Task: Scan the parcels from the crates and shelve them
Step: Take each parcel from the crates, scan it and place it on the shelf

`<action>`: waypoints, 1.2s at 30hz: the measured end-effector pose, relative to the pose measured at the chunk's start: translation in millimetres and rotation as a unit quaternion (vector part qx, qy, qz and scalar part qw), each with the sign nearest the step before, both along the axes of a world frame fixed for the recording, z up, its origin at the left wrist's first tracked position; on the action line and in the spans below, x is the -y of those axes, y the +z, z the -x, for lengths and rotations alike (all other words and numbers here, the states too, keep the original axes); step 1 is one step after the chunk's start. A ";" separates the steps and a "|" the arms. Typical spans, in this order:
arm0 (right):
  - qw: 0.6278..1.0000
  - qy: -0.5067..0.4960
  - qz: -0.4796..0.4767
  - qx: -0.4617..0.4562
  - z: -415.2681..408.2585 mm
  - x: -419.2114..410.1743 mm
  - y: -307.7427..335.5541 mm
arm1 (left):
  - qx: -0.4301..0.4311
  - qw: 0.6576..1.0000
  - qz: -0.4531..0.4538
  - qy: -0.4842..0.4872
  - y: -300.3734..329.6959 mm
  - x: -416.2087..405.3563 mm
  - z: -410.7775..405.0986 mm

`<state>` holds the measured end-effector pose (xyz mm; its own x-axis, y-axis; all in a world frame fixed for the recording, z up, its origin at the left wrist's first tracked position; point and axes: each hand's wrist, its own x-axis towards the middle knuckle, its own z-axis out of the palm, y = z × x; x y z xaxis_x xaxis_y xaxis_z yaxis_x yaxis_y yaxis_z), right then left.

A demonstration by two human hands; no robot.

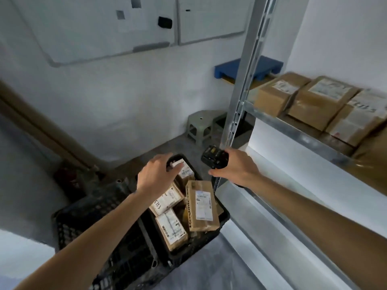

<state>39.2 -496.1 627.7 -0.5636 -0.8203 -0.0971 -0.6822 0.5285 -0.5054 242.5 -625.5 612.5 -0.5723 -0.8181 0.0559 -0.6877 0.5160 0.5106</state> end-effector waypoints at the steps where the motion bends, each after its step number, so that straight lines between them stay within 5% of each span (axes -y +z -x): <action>1: 1.000 -0.010 -0.001 0.005 6.4 3.2 -11.4 | 0.003 1.000 0.000 -0.004 -10.0 8.5 7.6; 22: 0.984 -0.044 -0.138 0.106 51.4 10.7 -268.7 | 0.105 0.982 -0.147 -0.053 -266.7 6.8 63.0; 36: 0.975 -0.083 -0.063 0.197 38.9 -8.3 -253.3 | -0.021 0.969 -0.234 -0.079 -254.7 -12.6 56.6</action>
<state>0.3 -487.8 374.4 -0.5861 -0.6888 -0.4266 -0.3477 0.6894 -0.6355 185.9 -612.9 357.8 -0.6978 -0.6615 -0.2747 -0.5926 0.3177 0.7402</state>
